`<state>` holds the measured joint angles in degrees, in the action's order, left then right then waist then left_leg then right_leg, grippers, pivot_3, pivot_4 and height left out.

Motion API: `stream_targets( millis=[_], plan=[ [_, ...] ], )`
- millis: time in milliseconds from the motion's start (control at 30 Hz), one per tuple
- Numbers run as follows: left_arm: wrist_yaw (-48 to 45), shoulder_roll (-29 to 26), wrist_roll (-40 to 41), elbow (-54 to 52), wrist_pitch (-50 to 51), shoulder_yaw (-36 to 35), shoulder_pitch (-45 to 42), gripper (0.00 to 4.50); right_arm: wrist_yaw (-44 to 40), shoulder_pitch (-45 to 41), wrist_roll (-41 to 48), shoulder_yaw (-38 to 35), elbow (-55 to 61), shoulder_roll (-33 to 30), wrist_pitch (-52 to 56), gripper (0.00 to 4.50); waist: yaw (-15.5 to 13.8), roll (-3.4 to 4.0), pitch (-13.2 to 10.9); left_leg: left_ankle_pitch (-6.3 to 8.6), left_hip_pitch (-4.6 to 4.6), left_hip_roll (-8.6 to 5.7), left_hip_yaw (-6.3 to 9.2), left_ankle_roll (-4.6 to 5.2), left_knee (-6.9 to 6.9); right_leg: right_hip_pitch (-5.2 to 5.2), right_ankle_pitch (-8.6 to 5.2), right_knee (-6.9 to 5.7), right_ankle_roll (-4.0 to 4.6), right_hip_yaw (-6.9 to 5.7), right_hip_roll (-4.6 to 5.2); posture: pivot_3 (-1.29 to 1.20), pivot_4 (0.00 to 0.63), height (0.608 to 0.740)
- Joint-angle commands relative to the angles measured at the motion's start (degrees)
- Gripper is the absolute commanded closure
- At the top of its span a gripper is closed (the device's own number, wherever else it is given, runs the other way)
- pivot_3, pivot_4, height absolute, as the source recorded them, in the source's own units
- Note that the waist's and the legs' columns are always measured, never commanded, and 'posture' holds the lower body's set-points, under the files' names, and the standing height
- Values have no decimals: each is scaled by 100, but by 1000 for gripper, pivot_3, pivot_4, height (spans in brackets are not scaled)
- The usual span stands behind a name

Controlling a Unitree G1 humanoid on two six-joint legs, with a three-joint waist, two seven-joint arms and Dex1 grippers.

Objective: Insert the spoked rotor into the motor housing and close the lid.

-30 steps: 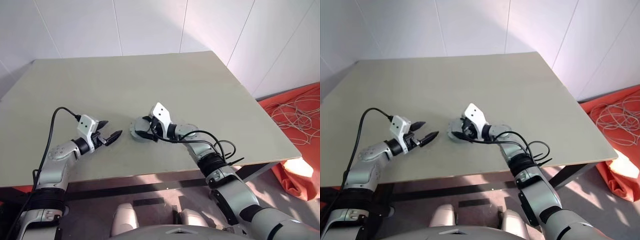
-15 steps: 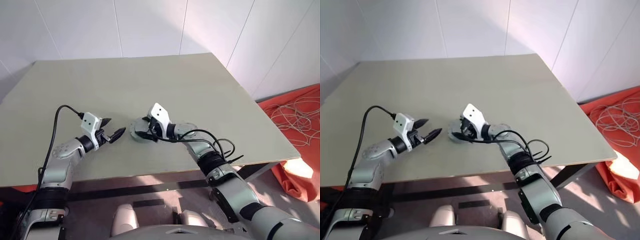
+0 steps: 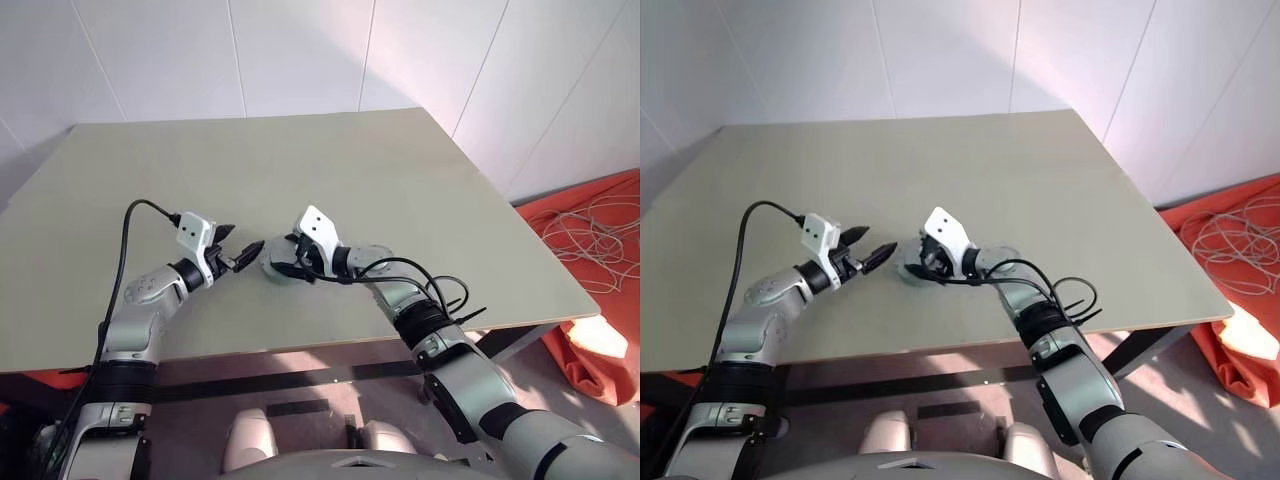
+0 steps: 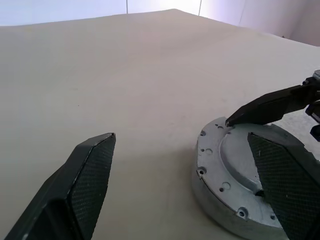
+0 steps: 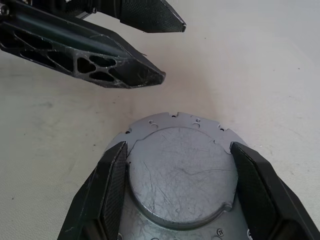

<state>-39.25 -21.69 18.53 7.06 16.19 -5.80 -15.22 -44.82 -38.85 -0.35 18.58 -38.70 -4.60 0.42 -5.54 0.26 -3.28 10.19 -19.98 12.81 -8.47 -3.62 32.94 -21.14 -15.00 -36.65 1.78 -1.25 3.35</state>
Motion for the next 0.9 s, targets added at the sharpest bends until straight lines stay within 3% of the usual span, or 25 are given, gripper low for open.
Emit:
stream_targets(
  millis=[33,233,400,500,900],
  plan=[
    [36,-16,57,-196,38,-14,-119,0,38,174,-302,100,-418,-206,392,1339,0,1,0,0,0,0,0,0,-2,-1,0,0,0,0,0,0,0,740],
    [100,2,164,-267,255,-45,-137,0,34,204,-295,104,-621,-175,407,1339,-1,7,4,0,1,-2,0,0,-14,-2,-2,3,-4,0,1,0,0,740],
    [215,83,597,-502,1117,-137,-235,0,25,205,-302,115,-643,-164,403,1339,0,27,18,0,3,-3,0,0,-17,-1,-11,5,-19,1,1,0,0,740],
    [217,160,874,-652,1372,-224,-275,610,29,200,-310,122,-646,-157,397,1339,0,30,20,0,2,-3,-1,0,-19,-2,-17,5,-28,1,1,0,0,740],
    [527,278,949,-419,1845,-95,-469,4472,49,178,-326,112,-650,-178,360,1339,3,39,24,0,5,-6,-3,-1,-42,-3,-25,28,-42,2,0,0,0,740]
  ],
)
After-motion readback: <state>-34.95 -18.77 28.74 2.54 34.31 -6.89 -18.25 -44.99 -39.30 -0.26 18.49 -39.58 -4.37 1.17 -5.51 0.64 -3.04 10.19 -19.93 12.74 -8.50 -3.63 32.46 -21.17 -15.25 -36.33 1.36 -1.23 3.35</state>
